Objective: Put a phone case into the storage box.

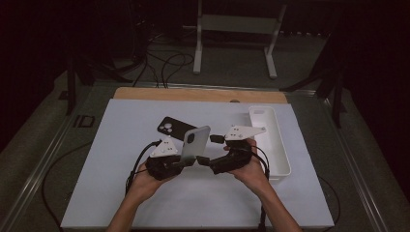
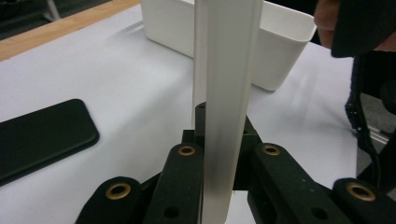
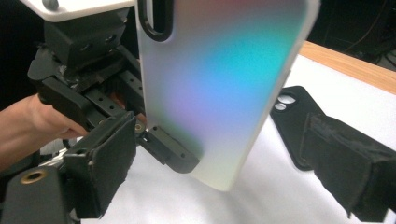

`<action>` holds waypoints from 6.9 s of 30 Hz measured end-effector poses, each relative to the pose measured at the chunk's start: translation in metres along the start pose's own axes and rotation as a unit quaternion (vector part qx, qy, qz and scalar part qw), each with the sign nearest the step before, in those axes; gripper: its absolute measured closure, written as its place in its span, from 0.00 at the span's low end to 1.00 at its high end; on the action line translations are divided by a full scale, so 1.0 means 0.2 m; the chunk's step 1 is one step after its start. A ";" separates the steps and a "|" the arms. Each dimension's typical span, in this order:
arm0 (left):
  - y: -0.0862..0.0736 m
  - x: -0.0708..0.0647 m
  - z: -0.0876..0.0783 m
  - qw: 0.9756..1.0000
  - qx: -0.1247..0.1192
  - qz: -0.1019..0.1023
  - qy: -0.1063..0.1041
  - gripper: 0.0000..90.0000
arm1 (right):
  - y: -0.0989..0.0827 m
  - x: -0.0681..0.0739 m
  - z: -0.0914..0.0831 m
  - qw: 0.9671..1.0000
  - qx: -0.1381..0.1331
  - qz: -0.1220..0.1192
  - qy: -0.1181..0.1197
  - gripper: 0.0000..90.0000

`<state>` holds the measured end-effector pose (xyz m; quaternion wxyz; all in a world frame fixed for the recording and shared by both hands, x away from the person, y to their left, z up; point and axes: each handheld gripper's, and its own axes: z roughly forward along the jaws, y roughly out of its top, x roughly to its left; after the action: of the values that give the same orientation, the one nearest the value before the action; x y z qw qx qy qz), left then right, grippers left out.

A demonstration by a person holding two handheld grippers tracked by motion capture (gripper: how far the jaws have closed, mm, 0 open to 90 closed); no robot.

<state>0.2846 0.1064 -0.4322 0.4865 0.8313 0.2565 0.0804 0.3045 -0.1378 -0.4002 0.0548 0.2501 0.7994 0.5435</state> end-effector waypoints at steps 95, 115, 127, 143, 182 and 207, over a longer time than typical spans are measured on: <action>-0.15 0.04 -0.13 0.984 -0.066 -0.055 0.158 0.00 | 0.08 0.07 0.10 0.988 -0.055 0.067 -0.130 0.18; -0.43 0.12 -0.31 0.968 -0.090 -0.071 0.223 0.00 | 0.09 0.05 0.09 0.988 -0.050 0.069 -0.131 0.18; -0.50 0.14 -0.31 0.967 -0.087 -0.075 0.225 0.00 | 0.13 0.02 0.06 0.986 -0.051 0.064 -0.142 0.18; -0.51 0.14 -0.30 0.967 -0.074 -0.074 0.231 0.00 | 0.19 -0.06 -0.01 0.980 -0.058 0.068 -0.176 0.18; -0.51 0.13 -0.30 0.968 -0.078 -0.074 0.228 0.00 | 0.34 -0.31 -0.07 0.966 -0.038 0.059 -0.249 0.18; -0.51 0.13 -0.30 0.967 -0.080 -0.076 0.229 0.00 | 0.37 -0.47 -0.15 0.952 -0.028 0.071 -0.296 0.18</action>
<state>0.2479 0.2058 -0.4908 0.4844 0.7273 0.4161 0.2514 0.4003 -0.1852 -0.3393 0.2574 0.4546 0.7115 0.4699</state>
